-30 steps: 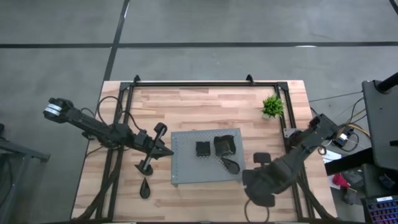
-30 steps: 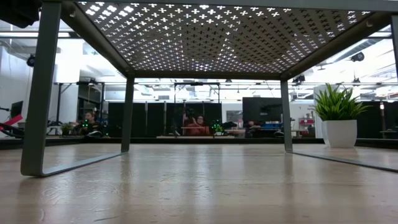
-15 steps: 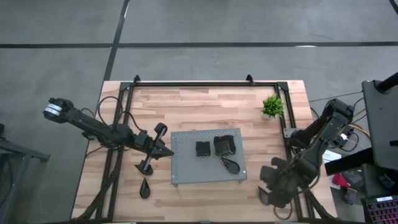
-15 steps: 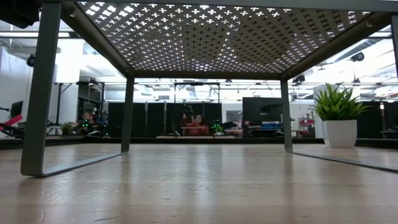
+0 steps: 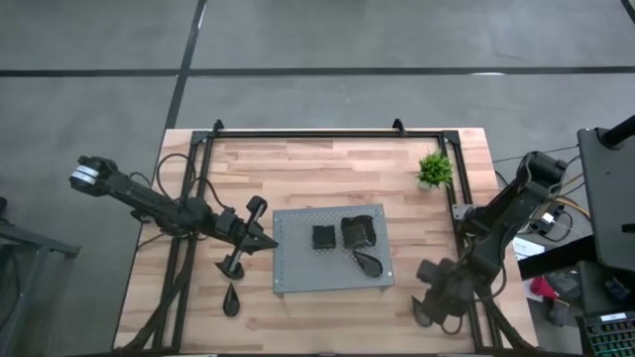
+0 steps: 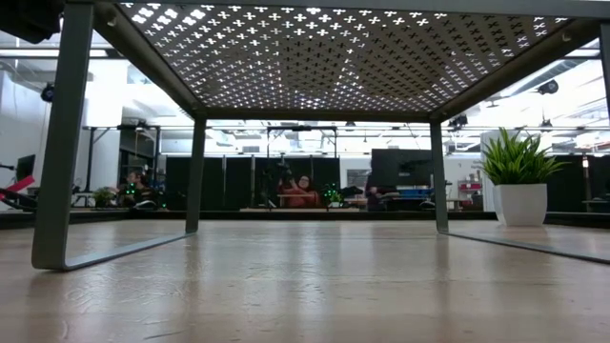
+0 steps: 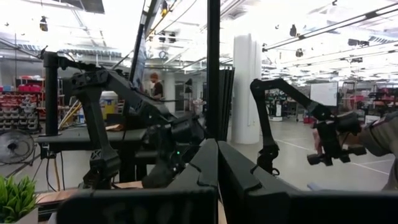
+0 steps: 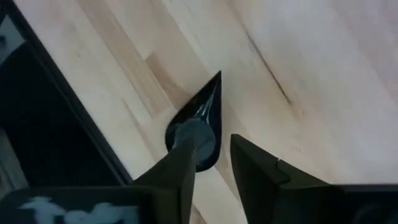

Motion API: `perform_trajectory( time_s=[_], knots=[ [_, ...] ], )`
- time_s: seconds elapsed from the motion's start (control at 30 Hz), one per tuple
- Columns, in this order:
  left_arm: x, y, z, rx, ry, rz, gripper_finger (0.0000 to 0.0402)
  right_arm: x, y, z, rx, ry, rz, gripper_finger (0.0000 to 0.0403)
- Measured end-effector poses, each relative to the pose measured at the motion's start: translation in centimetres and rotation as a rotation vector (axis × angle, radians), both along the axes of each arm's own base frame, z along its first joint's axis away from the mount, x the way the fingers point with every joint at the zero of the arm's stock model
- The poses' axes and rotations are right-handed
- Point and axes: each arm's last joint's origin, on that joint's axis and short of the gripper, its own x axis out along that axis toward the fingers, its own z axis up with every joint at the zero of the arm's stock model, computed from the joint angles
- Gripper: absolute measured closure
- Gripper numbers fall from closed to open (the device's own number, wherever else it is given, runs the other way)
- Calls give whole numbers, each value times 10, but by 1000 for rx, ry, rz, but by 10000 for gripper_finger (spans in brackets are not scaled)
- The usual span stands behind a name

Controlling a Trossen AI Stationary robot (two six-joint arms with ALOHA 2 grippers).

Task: Pick & Place Mini shaped plates
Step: Stack the drop shaped plate on top of the drop shaped plate on the shelf

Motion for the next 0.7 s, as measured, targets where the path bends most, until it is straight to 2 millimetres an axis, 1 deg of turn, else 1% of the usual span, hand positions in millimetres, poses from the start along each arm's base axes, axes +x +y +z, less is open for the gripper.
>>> perform_trajectory(
  time_s=[0.1,0.27,0.47,0.57,0.7],
  knots=[
    [0,0,0,-1,2,5,399,-2,-2,-12,-5,49,-11,287],
    [1,0,-1,0,5,6,399,-4,0,-21,-17,89,-9,280],
    [1,0,-1,-1,6,10,399,-2,4,-22,-9,64,21,286],
    [1,0,-1,-3,7,17,399,-1,2,-23,-38,26,4,292],
    [1,0,-1,-3,7,18,399,-2,1,-25,-46,28,3,300]
  ],
)
